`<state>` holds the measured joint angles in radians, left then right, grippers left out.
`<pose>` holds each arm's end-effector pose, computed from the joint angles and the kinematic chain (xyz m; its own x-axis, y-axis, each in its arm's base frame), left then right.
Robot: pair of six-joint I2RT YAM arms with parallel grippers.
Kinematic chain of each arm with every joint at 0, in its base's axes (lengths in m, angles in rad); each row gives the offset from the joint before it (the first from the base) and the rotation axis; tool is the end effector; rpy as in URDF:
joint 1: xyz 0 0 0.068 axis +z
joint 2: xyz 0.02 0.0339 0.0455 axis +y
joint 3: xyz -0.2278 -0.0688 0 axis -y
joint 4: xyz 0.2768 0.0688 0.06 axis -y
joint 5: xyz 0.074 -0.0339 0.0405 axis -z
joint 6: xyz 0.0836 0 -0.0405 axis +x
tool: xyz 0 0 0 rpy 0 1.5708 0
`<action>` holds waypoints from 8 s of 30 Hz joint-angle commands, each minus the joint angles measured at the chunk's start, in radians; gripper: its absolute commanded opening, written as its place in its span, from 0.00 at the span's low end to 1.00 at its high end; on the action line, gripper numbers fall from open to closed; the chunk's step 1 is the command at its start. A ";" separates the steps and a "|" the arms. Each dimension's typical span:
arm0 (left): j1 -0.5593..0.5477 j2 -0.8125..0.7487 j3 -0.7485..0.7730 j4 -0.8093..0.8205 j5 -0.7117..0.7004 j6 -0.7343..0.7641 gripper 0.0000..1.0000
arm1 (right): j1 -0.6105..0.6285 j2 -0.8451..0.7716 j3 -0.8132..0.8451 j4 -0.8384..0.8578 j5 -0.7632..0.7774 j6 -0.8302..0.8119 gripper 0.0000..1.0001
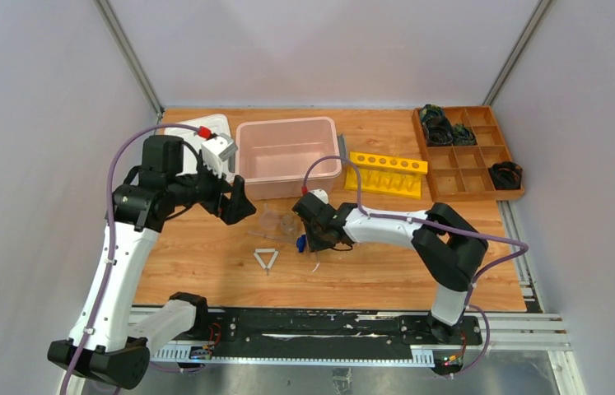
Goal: Organize the chemistry lab equipment
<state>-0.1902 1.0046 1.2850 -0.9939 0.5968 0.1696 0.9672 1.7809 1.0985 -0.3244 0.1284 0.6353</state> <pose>0.2419 -0.0944 0.3463 -0.5366 0.2455 -0.8073 0.6739 0.7005 -0.2349 0.2382 0.3266 0.0757 -0.8476 -0.1925 -0.4945 -0.3413 0.9114 0.2301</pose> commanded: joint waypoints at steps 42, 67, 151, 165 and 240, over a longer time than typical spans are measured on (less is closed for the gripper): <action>0.001 0.024 0.043 -0.018 0.278 -0.065 0.83 | 0.192 -0.302 0.332 0.376 0.122 0.012 0.00; 0.001 0.041 0.003 -0.018 0.226 0.004 0.00 | 0.185 -0.275 0.404 0.174 0.189 0.050 0.45; 0.001 0.030 0.049 -0.103 -0.154 0.051 1.00 | -0.305 -0.638 -0.664 0.673 0.520 -0.316 0.00; 0.001 0.045 0.105 -0.101 -0.140 0.038 1.00 | -0.305 -0.564 -0.686 0.709 0.541 -0.287 0.00; 0.001 0.044 0.129 -0.101 -0.071 0.010 1.00 | 0.003 0.001 0.058 -0.109 0.179 0.081 0.00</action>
<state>-0.1883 1.0599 1.3880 -1.0988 0.4808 0.1791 0.9878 1.8488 1.1820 -0.3309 0.2722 0.7162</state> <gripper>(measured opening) 0.997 0.079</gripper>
